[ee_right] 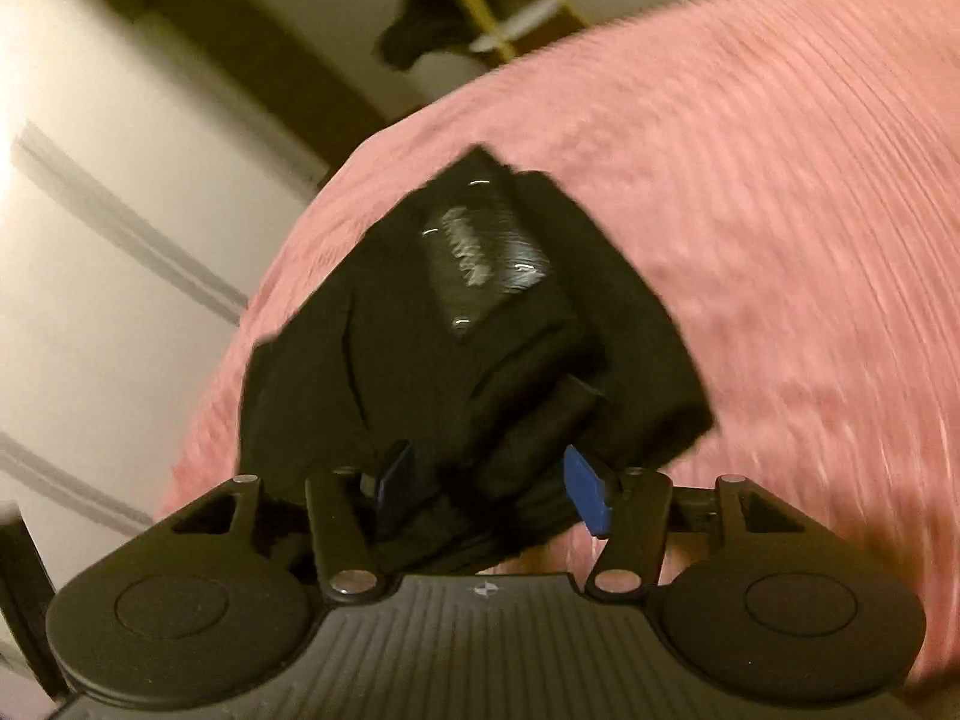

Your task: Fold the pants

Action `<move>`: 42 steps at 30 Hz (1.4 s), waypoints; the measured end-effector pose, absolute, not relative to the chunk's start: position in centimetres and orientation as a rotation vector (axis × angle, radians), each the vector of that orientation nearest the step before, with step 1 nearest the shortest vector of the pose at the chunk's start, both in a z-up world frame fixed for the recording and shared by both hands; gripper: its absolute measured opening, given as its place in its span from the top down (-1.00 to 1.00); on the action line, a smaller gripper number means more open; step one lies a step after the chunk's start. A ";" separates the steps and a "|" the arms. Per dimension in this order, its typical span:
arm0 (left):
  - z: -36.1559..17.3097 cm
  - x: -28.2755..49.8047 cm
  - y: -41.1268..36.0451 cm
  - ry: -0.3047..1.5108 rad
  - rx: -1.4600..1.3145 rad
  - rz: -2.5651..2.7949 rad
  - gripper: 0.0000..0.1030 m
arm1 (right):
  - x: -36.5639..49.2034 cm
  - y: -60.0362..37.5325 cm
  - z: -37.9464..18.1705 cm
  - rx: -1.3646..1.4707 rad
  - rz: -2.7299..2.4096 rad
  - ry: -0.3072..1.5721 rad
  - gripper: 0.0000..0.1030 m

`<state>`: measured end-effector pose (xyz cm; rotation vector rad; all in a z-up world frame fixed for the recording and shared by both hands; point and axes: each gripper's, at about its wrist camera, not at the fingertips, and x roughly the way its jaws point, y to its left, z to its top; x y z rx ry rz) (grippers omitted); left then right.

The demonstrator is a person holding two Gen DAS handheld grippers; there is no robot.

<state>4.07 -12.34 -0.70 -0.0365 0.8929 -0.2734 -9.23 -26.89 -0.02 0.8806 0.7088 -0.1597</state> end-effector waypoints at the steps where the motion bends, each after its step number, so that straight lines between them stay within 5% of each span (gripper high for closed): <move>1: -0.7 4.0 -12.5 0.890 -0.030 -0.271 -1.00 | -9.5 -27.4 -0.2 0.939 -0.145 0.686 -0.10; 7: -1.0 4.0 -13.1 0.890 0.011 -0.263 -1.00 | -8.3 -28.4 -1.5 1.041 -0.169 0.664 -0.13; 11: -1.1 3.9 -13.2 0.888 0.021 -0.260 -1.00 | -7.7 -28.9 -2.0 1.113 -0.169 0.663 -0.37; 19: -1.2 3.8 -13.1 0.889 0.025 -0.263 -1.00 | -8.8 -28.3 -1.2 1.056 -0.184 0.641 0.02; 26: -1.5 4.0 -13.3 0.888 0.041 -0.262 -1.00 | -8.1 -27.7 -1.2 1.030 -0.162 0.622 0.03; 32: -1.5 4.0 -13.4 0.883 0.043 -0.263 -1.00 | -6.0 -28.5 -2.4 1.122 -0.155 0.629 -0.24; 35: -1.5 4.1 -13.2 0.874 0.033 -0.260 -1.00 | -5.9 -28.2 -2.3 1.065 -0.180 0.631 0.24; 36: -1.5 4.1 -13.1 0.872 0.027 -0.261 -1.00 | -6.0 -28.0 -2.3 1.028 -0.208 0.644 0.60; 42: -0.4 3.4 -12.1 0.810 -0.033 -0.250 -1.00 | -6.5 -26.1 0.2 0.781 -0.223 0.620 0.70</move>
